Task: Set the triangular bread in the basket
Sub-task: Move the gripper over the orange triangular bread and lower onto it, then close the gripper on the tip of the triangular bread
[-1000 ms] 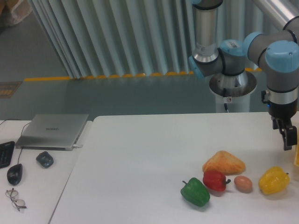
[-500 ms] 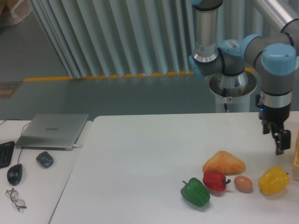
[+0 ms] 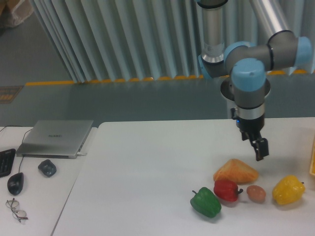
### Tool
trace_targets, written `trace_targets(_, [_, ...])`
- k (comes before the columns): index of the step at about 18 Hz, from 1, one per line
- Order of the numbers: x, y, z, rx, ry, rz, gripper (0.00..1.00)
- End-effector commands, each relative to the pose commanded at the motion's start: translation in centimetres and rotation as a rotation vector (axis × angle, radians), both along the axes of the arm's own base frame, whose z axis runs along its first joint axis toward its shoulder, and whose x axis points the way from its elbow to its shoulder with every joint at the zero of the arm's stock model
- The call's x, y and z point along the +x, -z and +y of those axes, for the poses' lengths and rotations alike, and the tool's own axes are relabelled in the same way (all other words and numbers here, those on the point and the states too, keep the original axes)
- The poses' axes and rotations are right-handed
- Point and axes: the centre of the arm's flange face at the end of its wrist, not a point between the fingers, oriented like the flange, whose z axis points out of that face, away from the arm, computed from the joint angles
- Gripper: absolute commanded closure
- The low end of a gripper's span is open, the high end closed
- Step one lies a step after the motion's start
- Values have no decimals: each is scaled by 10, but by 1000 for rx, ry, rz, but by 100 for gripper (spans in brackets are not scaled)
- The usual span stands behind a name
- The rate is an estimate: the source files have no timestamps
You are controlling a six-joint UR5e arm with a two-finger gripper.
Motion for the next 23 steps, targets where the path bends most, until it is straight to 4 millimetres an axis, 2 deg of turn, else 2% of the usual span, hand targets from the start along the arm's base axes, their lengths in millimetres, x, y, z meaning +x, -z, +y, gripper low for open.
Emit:
trace_targets(1, [10, 3, 6, -4, -23, 1, 0])
trace_targets(3, [15, 13, 14, -13, -56, -1, 0])
trace_targets(9, [11, 27, 22, -24, -48, -18, 0])
trace_targets(15, [2, 51, 32, -24, -47, -9, 0])
trace_targets(23, [-2, 75, 37, -51, -23, 7, 0])
